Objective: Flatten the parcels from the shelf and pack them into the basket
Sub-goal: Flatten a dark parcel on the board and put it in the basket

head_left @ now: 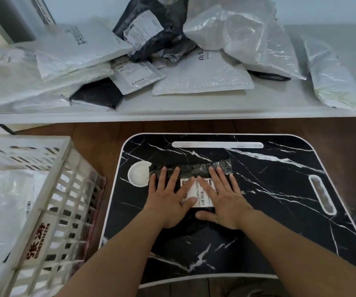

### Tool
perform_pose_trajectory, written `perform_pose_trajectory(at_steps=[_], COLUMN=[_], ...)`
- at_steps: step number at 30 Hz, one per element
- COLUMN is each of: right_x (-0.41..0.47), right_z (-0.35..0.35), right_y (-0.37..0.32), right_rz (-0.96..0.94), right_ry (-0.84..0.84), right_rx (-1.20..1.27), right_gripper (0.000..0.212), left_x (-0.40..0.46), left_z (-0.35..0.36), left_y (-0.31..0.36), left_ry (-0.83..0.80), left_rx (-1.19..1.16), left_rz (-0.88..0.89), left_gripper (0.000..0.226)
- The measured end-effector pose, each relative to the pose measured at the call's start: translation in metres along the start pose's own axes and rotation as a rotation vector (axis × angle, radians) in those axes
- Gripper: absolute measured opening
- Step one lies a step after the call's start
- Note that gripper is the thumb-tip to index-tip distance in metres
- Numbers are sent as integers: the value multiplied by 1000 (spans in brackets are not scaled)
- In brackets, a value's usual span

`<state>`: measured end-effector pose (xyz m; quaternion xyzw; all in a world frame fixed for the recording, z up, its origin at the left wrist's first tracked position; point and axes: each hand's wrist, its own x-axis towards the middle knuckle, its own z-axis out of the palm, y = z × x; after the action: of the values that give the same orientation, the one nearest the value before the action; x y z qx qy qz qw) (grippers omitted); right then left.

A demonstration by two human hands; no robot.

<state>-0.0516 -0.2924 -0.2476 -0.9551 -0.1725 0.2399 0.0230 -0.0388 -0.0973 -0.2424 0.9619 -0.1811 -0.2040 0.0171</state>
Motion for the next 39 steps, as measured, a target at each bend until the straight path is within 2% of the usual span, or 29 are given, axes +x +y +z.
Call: perform_pose_trajectory(at_steps=[3,5,7,10,13,16,18,20,24,27,29,32,34,37,39], right_x=[-13,-25,-31,-29,-31,-42,-52,-57,-48,-32,-19,8,27,52,71], right_z=[-2,-4,-10,-20,-27,-42,-62,-80,-113,-134,-146,-159,-165,-168,-166], right_y=[-4,-9,-14,-13,-14,-22,-33,-41,-82,-123,-154,-211,-254,-309,-344], right_rz=[94,323,587,827,883,850,788,710,563,420,314,174,94,-12,-105], right_ry=[165,353,459,445,388,343,356,372,389,383,360,307,275,256,242], right_rx=[174,309,495,969,1305,1462,1527,1572,1626,1624,1603,1557,1542,1479,1364], right_gripper=[106,95,92,80,54,58,50,37,31,24,22,18,18,14,10], left_x=[-5,-8,-10,-14,-18,-32,-48,-66,-96,-124,-147,-187,-216,-251,-269], left_z=[-14,-17,-21,-26,-31,-43,-55,-73,-99,-118,-127,-128,-121,-99,-76], left_y=[-7,-16,-21,-24,-29,-40,-49,-55,-86,-125,-159,-219,-256,-295,-321], left_ry=[188,277,317,414,301,88,-4,-16,147,308,412,650,745,601,592], left_rx=[-200,-443,-780,-1135,-1489,-1714,-1706,-1682,-1736,-1718,-1718,-1762,-1825,-1779,-1742], left_rz=[-162,-390,-562,-736,-825,-762,-641,-559,-492,-528,-511,-538,-542,-577,-647], left_gripper=[65,72,72,67,70,65,56,43,31,10,9,26,30,33,39])
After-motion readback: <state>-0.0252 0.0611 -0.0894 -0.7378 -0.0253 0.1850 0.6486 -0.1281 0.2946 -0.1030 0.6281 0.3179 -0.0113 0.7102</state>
